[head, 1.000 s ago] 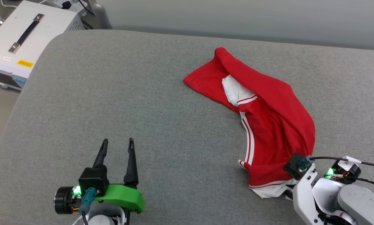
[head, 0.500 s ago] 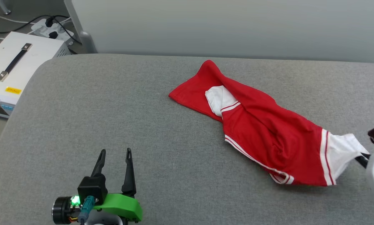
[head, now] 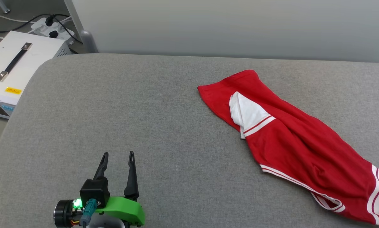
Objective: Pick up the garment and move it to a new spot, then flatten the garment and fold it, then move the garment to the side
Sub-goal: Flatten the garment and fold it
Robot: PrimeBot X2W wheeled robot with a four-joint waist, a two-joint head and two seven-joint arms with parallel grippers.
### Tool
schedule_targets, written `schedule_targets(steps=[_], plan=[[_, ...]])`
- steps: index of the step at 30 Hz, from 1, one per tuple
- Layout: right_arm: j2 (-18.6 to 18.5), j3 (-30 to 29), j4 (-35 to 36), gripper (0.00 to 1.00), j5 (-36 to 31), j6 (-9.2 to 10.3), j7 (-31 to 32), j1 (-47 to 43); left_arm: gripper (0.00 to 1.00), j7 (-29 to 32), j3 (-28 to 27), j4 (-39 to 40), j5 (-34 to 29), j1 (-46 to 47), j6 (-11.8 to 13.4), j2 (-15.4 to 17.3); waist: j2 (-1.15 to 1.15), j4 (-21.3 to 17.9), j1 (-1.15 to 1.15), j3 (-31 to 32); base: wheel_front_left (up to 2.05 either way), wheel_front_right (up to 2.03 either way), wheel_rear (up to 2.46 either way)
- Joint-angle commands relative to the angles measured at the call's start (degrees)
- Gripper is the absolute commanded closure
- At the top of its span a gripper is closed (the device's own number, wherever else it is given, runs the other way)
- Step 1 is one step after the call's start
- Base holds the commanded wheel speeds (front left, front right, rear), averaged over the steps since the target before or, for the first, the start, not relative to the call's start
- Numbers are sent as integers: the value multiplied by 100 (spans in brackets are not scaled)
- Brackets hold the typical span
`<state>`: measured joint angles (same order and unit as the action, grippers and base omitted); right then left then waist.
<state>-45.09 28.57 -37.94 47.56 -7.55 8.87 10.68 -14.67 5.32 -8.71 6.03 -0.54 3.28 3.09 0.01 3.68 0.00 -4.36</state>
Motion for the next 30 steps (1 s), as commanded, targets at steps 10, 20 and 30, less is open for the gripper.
schedule_targets(steps=[10, 20, 30], plan=[[-285, -1149, 1100, 0, -283, 6, -1201, -86, 0, -33, -13, 1, -58, -252, -3, -21, -1, -140, 0, 353, 0, 0, 0], [458, -2567, 3749, 0, -1492, 6, -820, -193, 0, -33, 5, 55, -91, -227, -17, -21, -1, -109, 0, 270, 0, 0, 0], [758, -1311, 4884, 0, -1865, 6, 229, 839, 0, -33, 64, 100, -77, -14, -11, -21, -1, 39, 0, -45, 0, 0, 0]])
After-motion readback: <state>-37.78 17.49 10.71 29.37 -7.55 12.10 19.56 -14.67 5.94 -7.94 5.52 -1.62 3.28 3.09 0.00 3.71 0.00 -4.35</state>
